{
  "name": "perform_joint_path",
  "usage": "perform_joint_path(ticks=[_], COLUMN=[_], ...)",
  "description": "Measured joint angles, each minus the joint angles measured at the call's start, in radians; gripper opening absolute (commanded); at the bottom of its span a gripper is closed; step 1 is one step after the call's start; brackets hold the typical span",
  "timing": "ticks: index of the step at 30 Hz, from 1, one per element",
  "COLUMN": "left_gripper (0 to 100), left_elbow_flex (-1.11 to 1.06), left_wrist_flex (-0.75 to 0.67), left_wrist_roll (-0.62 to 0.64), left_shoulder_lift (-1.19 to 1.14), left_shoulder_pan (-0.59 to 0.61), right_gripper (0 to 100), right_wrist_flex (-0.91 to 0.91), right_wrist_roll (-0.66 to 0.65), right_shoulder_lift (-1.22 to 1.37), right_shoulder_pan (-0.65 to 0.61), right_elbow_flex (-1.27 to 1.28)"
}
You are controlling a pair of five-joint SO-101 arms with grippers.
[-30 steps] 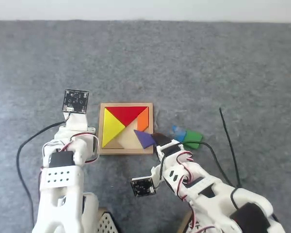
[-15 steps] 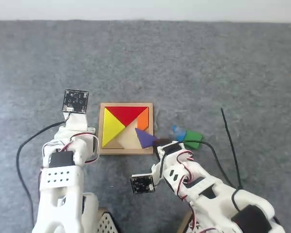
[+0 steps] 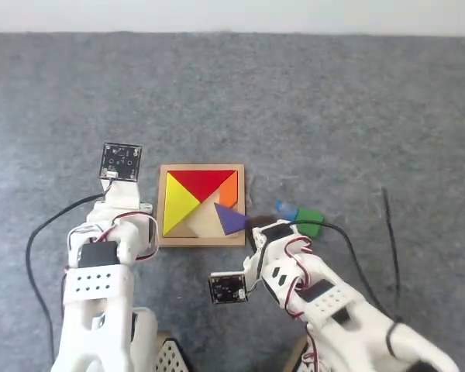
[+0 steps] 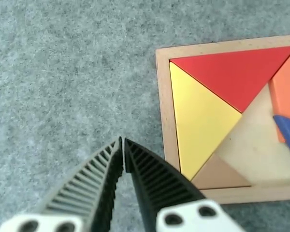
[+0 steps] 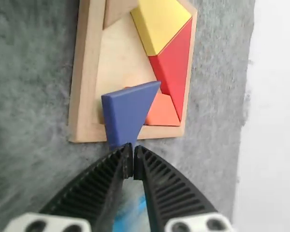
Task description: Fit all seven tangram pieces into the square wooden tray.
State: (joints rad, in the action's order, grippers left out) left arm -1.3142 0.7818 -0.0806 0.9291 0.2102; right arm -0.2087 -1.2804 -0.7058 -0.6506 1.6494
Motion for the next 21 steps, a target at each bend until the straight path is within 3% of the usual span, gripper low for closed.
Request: perform_joint_path(ticks=[9, 15, 21], left_gripper=[1, 1, 1], left_elbow_flex=[0.0, 0.0, 0.0], left_wrist_flex=[0.0, 0.0, 0.0], left_wrist_roll=[0.0, 0.0, 0.0], left_shoulder_lift=[0.0, 0.0, 0.0], left_shoulder_pan=[0.0, 0.0, 0.0], right_gripper=[1.7, 18.4, 19.5], right_wrist_flex=[0.46, 0.7, 0.855], right_wrist_roll=[0.114, 0.14, 0.273], right_shoulder_lift=[-0.089, -0.089, -0.089], right_shoulder_pan=[0.0, -0.038, -0.048], right_elbow_flex=[-0.16, -0.269, -0.388])
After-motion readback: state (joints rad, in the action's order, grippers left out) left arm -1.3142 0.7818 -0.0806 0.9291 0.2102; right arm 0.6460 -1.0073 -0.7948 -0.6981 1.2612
